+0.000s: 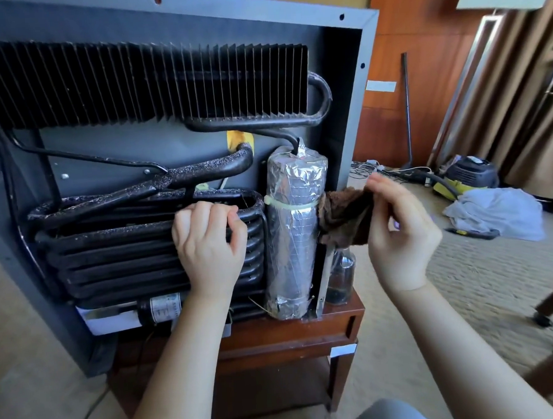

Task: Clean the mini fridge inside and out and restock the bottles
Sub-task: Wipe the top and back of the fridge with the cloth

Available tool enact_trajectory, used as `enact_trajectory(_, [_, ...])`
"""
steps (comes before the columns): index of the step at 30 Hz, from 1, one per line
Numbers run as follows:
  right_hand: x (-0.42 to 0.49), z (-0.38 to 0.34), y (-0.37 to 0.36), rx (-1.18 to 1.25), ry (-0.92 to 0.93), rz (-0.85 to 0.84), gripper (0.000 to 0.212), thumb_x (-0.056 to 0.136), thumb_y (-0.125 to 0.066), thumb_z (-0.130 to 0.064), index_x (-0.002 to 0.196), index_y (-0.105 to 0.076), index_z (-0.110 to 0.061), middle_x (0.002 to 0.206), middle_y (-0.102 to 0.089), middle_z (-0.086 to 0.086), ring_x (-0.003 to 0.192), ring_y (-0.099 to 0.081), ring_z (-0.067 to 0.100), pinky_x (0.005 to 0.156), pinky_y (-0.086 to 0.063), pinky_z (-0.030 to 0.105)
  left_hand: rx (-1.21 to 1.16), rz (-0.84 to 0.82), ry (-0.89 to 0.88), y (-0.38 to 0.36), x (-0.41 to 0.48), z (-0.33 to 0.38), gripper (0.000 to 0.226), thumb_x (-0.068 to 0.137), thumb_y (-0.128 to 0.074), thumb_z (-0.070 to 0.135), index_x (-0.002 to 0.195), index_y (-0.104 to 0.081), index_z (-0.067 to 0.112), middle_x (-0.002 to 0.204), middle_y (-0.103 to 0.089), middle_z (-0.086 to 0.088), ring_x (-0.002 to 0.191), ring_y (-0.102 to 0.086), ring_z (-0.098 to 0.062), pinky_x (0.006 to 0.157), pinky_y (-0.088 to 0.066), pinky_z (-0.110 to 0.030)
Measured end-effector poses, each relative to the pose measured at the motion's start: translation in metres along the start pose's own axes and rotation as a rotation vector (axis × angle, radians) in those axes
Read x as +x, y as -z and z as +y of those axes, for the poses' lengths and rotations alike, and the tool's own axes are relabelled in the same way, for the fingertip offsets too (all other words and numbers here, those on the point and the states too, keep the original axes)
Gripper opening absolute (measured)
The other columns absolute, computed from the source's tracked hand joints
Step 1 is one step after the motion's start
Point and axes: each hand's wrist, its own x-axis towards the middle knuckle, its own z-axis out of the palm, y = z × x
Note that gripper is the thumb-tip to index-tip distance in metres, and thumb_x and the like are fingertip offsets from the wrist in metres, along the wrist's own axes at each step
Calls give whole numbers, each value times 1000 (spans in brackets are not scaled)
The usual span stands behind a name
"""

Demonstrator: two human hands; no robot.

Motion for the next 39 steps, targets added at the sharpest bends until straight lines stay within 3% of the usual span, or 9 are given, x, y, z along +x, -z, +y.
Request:
enact_trajectory(6, [15, 3, 18, -39, -31, 132, 18, 93, -50, 8, 95, -68, 5, 105, -70, 10, 101, -67, 18, 88, -52, 30, 13, -8, -23, -2, -2, -4, 27, 93, -46, 16, 76, -66, 9, 76, -59, -7, 78, -47, -29, 71, -41, -39])
enact_trajectory(10, [0, 1, 30, -66, -8, 88, 20, 90, -50, 14, 89, -68, 5, 97, -70, 11, 96, -66, 18, 83, -53, 32, 39, -2, 12, -3, -1, -2, 25, 92, -47, 16, 76, -65, 9, 75, -57, -9, 79, -43, -27, 71, -40, -39])
enact_trajectory(15, [2, -1, 44, -65, -7, 88, 18, 91, -52, 12, 91, -69, 5, 95, -66, 0, 95, -62, 8, 80, -52, 28, 3, -27, 27, 0, -1, -1, 22, 92, -49, 14, 79, -66, 9, 77, -58, -11, 79, -42, -29, 72, -42, -41])
enact_trajectory(19, [2, -1, 62, -84, -7, 91, 18, 90, -53, 14, 90, -69, 5, 93, -66, 1, 92, -62, 9, 83, -49, 21, 28, -32, 97, 0, -1, 6, 20, 91, -50, 13, 77, -62, 5, 78, -55, -15, 82, -40, -31, 87, -44, -46])
enact_trajectory(24, [-2, 6, 66, -78, -42, -53, 24, 84, -55, 19, 91, -69, 1, 92, -68, 2, 88, -63, 10, 82, -46, 15, 100, -32, 138, 0, 4, 11, 19, 90, -50, 14, 76, -60, 6, 76, -53, -14, 84, -39, -30, 109, -31, -45])
enact_trajectory(30, [12, 5, 44, 92, -80, -96, 19, 86, -54, 14, 96, -67, 3, 99, -63, 7, 95, -60, 16, 78, -53, 40, 84, -60, 126, 1, 0, 8, 21, 92, -49, 15, 81, -65, 5, 78, -54, -15, 86, -40, -30, 109, -32, -45])
enact_trajectory(33, [24, 3, 6, 143, -64, -33, 15, 87, -55, 11, 94, -66, 3, 93, -61, 12, 90, -59, 17, 74, -54, 41, 70, -64, 115, 2, -1, 9, 21, 92, -49, 14, 83, -66, 6, 79, -55, -15, 87, -41, -30, 110, -31, -45])
enact_trajectory(37, [0, 5, -36, 129, 4, -28, 16, 86, -57, 14, 89, -66, 1, 100, -65, 16, 102, -61, 20, 94, -48, 25, 32, -80, 79, 6, -4, 8, 17, 90, -51, 10, 88, -68, 8, 83, -58, -14, 90, -44, -29, 113, -27, -44])
enact_trajectory(39, [-21, 10, -42, 85, 32, -30, 14, 85, -60, 13, 87, -69, 2, 98, -65, 12, 102, -58, 24, 98, -43, 23, 16, -94, 58, 9, -5, 6, 17, 89, -52, 8, 91, -68, 8, 85, -59, -13, 92, -44, -28, 114, -25, -42])
